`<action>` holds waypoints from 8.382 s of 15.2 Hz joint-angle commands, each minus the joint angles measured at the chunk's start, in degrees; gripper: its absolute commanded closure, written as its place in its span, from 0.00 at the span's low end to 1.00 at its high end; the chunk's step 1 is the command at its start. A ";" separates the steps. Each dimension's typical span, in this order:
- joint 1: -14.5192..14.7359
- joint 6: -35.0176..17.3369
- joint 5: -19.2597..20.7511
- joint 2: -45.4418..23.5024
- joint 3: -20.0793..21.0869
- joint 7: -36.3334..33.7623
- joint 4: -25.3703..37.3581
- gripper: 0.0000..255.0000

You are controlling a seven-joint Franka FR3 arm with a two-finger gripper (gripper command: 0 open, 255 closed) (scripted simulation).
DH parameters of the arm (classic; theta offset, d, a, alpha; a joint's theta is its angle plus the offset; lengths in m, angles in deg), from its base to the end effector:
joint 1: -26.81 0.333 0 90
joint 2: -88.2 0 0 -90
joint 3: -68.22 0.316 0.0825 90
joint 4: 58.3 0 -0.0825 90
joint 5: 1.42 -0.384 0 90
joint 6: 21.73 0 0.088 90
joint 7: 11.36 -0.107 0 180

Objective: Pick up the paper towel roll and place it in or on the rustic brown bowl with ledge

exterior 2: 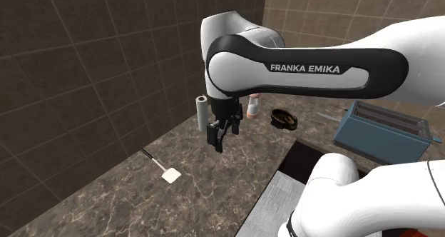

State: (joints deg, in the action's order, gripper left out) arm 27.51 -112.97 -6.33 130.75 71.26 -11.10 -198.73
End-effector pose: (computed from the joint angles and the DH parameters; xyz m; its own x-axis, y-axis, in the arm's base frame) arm 0.3128 0.0323 0.5339 0.9920 0.0495 -0.1160 0.0440 -0.9978 -0.0495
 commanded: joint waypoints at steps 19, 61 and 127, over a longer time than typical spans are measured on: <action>-6.04 -17.66 5.66 -33.18 -8.18 8.86 19.71 0.00; -11.91 -22.29 1.78 -67.43 -11.99 15.89 53.25 1.00; -15.20 -56.29 27.38 -51.87 -18.18 1.36 7.95 0.00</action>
State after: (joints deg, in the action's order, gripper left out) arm 12.38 -168.24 20.77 79.65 53.18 -9.39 -190.61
